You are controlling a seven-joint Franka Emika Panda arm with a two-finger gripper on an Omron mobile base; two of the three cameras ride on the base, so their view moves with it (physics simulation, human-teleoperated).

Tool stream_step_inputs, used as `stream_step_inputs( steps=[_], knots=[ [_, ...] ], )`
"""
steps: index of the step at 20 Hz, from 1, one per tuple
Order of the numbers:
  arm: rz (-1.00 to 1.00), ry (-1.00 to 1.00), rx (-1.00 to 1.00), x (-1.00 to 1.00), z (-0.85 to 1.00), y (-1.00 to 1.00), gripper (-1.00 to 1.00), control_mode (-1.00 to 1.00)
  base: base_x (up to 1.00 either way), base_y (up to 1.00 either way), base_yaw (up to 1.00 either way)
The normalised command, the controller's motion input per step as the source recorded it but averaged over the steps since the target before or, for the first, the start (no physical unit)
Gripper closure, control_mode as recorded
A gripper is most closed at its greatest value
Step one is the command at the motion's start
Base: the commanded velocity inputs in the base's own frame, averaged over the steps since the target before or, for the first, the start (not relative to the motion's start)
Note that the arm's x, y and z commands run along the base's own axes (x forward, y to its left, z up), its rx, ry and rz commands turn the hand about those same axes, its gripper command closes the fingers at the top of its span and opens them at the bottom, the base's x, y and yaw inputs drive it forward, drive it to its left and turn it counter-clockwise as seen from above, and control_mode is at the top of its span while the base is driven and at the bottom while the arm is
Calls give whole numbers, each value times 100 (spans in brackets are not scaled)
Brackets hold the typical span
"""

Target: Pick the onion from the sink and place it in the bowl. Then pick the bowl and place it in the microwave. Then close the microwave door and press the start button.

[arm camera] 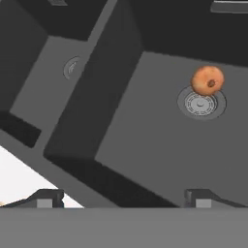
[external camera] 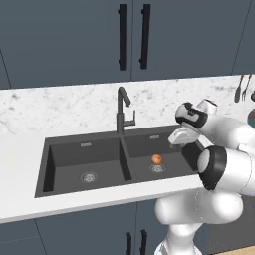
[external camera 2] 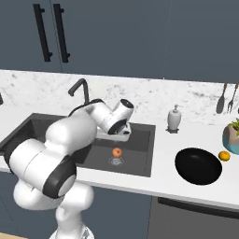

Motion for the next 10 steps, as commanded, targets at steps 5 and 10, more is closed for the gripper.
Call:
stream_step_inputs(
  steps=[5,10],
  knots=[
    [45,-12,10,12,-65,0,-100,-100,0,0,0],
    [35,0,0,12,-50,-2,-100,-100,0,0,0]
  ],
)
